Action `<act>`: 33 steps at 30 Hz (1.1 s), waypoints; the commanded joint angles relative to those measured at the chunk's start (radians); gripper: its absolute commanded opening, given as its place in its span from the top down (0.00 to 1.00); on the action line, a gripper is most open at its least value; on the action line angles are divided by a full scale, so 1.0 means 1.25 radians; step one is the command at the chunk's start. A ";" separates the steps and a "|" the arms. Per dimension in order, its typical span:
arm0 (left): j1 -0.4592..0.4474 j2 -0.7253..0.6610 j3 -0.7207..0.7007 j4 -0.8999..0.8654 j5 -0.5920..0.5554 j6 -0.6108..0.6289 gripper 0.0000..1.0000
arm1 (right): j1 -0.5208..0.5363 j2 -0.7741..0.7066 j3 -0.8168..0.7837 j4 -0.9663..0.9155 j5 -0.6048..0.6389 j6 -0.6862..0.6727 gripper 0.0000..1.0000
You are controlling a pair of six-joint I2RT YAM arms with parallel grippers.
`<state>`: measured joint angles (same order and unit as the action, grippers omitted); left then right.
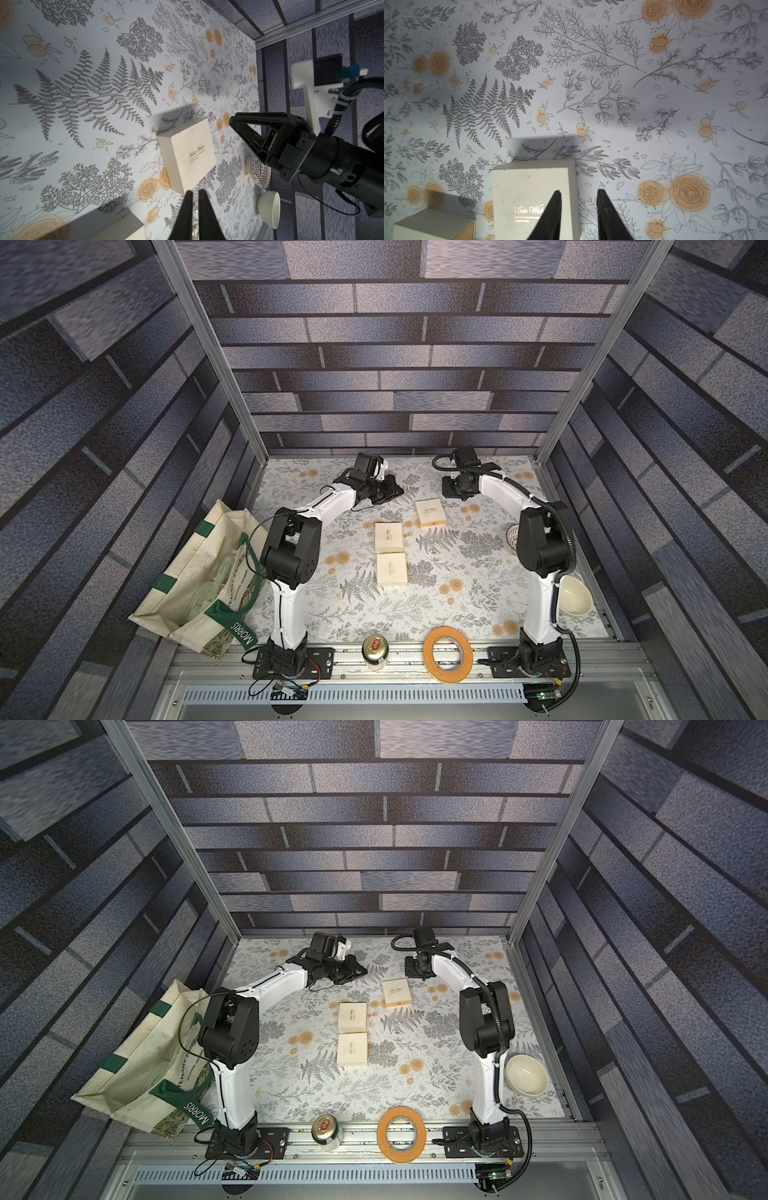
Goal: Take out the earrings from the drawer-style jewelry box
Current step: Adjust the jewelry box at the center of the board.
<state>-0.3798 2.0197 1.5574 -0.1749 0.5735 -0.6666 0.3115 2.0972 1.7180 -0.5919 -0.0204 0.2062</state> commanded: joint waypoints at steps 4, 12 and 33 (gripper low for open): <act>0.003 0.061 0.073 -0.027 0.029 0.004 0.90 | -0.004 0.026 0.014 -0.052 0.009 0.018 0.69; 0.001 0.136 0.138 -0.022 0.036 0.001 0.90 | -0.004 0.054 0.017 -0.055 -0.002 0.012 0.69; -0.012 0.289 0.300 -0.065 0.043 0.010 0.90 | -0.004 0.050 -0.016 0.004 -0.129 -0.061 0.69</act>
<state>-0.3874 2.3631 1.8900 -0.2192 0.6151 -0.6662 0.3115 2.1693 1.7172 -0.6144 -0.1383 0.1524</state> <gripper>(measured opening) 0.097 0.312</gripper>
